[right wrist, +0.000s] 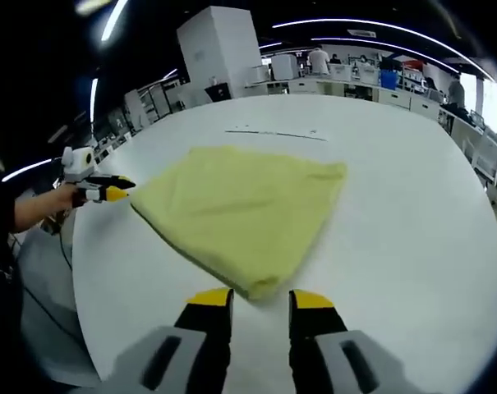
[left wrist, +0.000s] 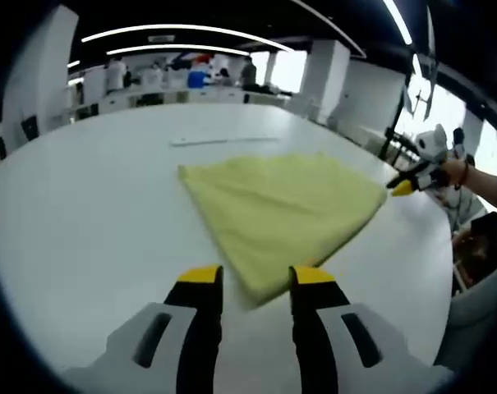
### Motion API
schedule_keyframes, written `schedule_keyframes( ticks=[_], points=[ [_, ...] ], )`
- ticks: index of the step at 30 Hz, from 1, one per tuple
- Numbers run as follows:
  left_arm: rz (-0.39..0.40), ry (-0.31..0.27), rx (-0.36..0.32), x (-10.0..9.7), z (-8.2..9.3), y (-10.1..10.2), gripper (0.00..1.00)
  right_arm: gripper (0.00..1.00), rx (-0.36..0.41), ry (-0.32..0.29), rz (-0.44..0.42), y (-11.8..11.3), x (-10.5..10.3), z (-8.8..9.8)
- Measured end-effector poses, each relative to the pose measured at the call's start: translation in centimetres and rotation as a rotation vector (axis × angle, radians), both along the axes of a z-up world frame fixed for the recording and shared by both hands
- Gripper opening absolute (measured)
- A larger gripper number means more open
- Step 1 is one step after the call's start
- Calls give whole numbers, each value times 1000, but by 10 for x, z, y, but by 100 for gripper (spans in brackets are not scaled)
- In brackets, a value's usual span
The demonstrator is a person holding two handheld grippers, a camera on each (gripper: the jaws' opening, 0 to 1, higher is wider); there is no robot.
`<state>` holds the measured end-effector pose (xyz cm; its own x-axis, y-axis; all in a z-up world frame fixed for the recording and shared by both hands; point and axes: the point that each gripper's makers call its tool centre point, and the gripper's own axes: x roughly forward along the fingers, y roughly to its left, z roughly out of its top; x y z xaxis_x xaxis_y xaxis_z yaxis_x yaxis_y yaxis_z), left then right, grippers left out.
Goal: Fold the garment on the visible template until the final outline fits inside the template.
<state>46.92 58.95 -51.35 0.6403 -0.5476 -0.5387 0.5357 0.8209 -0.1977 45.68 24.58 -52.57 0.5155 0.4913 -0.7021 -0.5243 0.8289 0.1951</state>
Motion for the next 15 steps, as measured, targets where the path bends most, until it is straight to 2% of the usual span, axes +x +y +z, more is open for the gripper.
schedule_keyframes(
  ticks=[5, 7, 15],
  points=[
    [-5, 12, 10, 0, -4, 0, 21, 5, 47, 22, -16, 1, -2, -4],
    [1, 28, -14, -2, -3, -1, 19, 4, 52, 19, -18, 1, -2, -6],
    [4, 50, -27, -5, -9, -2, 17, 3, 104, 28, -40, 8, -2, -5]
  ],
)
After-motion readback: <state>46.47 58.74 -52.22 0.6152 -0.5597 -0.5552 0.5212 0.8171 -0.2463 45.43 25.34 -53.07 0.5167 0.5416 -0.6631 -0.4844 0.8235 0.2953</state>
